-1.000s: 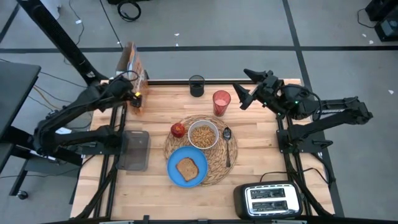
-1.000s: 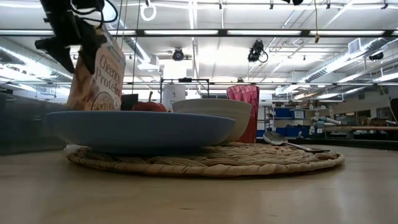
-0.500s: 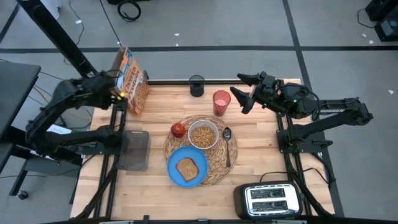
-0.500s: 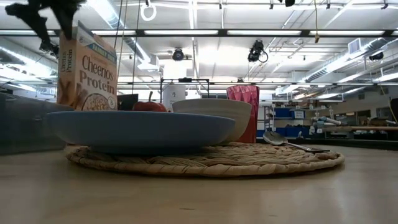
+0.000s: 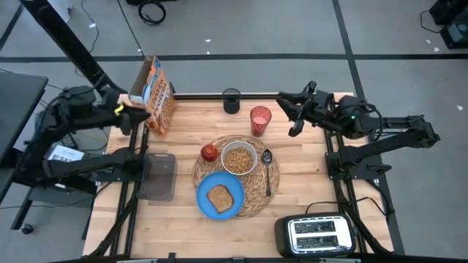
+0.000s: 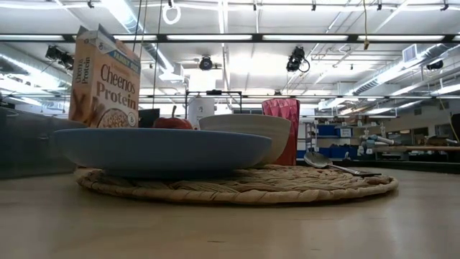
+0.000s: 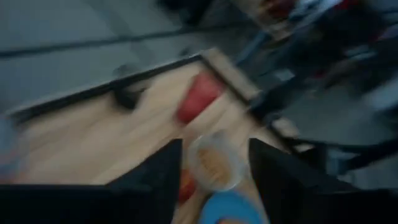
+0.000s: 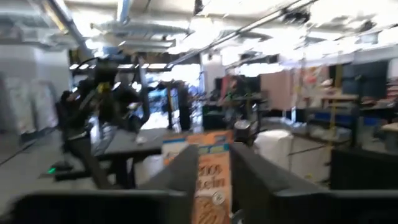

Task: Arrange a breakfast setting
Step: Return to Home Position

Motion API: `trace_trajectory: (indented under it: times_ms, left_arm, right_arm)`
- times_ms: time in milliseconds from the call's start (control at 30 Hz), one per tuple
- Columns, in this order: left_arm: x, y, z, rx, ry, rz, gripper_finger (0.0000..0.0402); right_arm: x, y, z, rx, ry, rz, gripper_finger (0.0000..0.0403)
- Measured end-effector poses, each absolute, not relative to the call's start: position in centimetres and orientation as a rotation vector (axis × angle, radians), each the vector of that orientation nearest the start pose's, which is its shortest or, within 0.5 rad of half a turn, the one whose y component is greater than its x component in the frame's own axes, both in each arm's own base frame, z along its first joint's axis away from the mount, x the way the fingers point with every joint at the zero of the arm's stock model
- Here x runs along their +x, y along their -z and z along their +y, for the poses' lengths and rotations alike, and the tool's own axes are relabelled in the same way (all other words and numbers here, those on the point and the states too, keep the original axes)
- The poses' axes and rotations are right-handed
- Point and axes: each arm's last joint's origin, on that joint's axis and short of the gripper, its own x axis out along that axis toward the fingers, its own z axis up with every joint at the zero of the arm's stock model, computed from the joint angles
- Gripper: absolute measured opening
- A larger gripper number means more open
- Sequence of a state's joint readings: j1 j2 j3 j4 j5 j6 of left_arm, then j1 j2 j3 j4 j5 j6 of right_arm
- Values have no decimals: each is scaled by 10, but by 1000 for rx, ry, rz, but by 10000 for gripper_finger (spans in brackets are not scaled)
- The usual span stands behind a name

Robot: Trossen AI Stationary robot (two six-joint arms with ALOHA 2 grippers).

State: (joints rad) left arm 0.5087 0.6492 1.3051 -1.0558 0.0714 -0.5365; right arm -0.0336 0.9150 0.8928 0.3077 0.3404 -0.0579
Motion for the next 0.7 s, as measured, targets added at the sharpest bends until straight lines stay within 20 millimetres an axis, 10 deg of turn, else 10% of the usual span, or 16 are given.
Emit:
trace_trajectory:
  times_ms: [100,267,700]
  left_arm:
    - [65,-410,28,-608,-388,143,134]
    - [108,-382,30,-605,-176,67,20]
    - [172,-350,-6,-535,18,139,16]
  right_arm:
    - [198,-389,-15,8,319,-229,22]
    - [198,-386,-7,69,239,-192,8]
    - [166,-388,12,79,224,-133,20]
